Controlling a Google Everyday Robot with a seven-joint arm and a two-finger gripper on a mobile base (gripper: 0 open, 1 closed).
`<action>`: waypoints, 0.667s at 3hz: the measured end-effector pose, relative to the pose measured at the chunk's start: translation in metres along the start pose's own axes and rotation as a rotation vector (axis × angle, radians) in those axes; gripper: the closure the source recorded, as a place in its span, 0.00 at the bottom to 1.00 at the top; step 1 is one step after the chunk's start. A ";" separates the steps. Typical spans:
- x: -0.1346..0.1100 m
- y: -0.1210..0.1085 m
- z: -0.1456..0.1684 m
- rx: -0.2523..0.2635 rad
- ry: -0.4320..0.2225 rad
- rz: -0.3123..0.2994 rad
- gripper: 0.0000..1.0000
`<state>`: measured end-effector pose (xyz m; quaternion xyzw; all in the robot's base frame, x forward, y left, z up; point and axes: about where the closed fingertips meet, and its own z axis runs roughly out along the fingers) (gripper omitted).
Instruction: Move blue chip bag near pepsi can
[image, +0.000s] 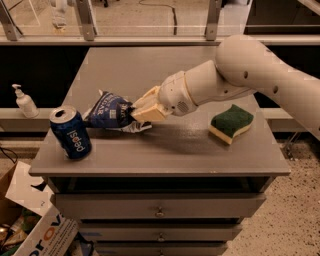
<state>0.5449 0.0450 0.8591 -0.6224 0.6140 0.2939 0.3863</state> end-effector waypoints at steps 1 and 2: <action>0.001 0.003 0.001 -0.005 0.003 0.006 0.36; 0.002 0.005 0.001 -0.009 0.006 0.012 0.12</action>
Offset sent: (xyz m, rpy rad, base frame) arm -0.0041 -0.0042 -0.0041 -0.0074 0.0223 -0.0090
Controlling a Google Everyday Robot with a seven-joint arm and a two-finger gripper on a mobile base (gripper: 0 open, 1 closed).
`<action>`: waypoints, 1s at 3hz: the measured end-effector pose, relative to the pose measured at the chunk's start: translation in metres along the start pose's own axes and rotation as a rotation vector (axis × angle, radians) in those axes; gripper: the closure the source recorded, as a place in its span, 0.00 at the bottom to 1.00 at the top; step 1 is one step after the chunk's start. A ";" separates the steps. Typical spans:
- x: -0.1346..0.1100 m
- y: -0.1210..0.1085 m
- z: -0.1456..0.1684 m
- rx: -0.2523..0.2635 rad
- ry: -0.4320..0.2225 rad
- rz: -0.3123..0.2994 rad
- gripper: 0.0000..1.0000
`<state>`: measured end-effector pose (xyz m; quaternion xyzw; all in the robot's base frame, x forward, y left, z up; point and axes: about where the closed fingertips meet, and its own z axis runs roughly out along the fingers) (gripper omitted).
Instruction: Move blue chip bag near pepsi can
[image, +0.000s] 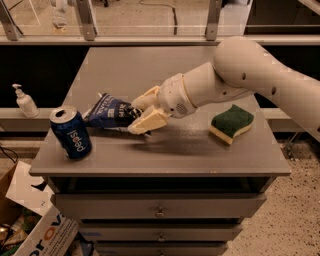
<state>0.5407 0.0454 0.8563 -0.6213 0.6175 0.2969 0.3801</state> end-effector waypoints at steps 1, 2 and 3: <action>0.000 0.001 0.000 -0.005 -0.002 0.006 0.00; -0.001 0.002 0.000 -0.009 -0.006 0.009 0.00; -0.004 -0.003 -0.007 -0.009 -0.027 0.020 0.00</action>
Offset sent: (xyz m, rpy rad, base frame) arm -0.0022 -0.0012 0.0030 0.0215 0.0269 -0.0012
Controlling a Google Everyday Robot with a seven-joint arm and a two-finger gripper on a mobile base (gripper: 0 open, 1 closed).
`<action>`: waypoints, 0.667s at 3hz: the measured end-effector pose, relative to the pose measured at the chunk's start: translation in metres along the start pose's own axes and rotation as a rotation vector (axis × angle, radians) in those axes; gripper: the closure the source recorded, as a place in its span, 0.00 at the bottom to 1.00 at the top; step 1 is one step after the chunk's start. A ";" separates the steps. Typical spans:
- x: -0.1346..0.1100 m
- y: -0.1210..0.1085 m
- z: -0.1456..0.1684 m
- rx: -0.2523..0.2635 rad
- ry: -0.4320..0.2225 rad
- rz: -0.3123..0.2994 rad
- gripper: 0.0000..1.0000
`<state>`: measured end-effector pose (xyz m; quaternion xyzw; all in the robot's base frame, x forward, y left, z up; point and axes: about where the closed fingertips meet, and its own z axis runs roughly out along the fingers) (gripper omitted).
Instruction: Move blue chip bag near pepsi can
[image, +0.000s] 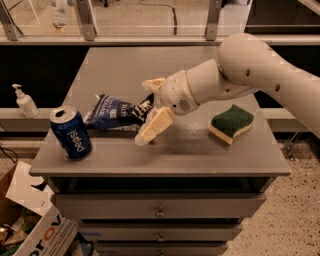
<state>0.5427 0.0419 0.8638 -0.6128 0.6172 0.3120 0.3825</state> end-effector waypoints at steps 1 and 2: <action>0.003 -0.014 -0.023 -0.008 -0.031 0.008 0.00; 0.012 -0.042 -0.079 -0.046 -0.053 0.002 0.00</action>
Offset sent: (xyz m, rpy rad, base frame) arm 0.0395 -0.0874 0.0388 0.0636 0.0290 0.0544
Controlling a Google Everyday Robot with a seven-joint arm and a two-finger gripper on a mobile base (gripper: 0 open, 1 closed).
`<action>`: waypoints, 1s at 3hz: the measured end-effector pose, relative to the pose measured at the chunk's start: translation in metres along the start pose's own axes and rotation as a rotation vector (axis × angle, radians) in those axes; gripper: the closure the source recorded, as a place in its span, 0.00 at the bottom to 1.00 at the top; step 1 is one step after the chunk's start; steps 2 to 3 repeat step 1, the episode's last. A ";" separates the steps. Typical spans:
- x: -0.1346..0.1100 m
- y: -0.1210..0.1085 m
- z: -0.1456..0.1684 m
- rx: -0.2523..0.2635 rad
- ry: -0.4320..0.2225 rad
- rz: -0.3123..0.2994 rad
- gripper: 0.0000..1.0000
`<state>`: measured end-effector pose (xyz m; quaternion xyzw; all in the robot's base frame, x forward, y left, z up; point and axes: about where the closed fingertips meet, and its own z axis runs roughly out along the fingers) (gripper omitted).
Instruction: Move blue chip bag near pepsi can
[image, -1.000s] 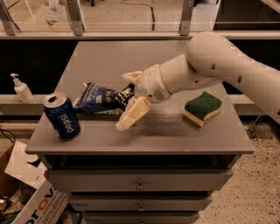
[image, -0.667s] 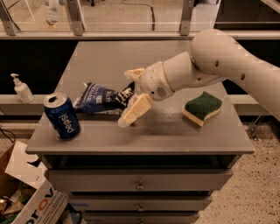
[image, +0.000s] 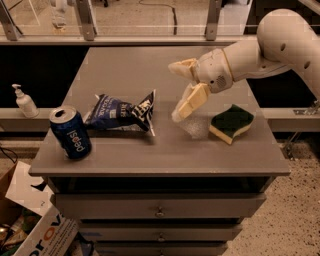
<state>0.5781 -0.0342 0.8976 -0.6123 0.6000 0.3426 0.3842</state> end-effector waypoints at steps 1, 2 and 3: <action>-0.004 -0.001 -0.005 0.001 -0.002 -0.011 0.00; -0.004 -0.001 -0.005 0.001 -0.002 -0.011 0.00; -0.004 -0.001 -0.005 0.001 -0.002 -0.011 0.00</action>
Offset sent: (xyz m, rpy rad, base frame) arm 0.0000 0.0000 0.0000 0.0000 0.0000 0.0000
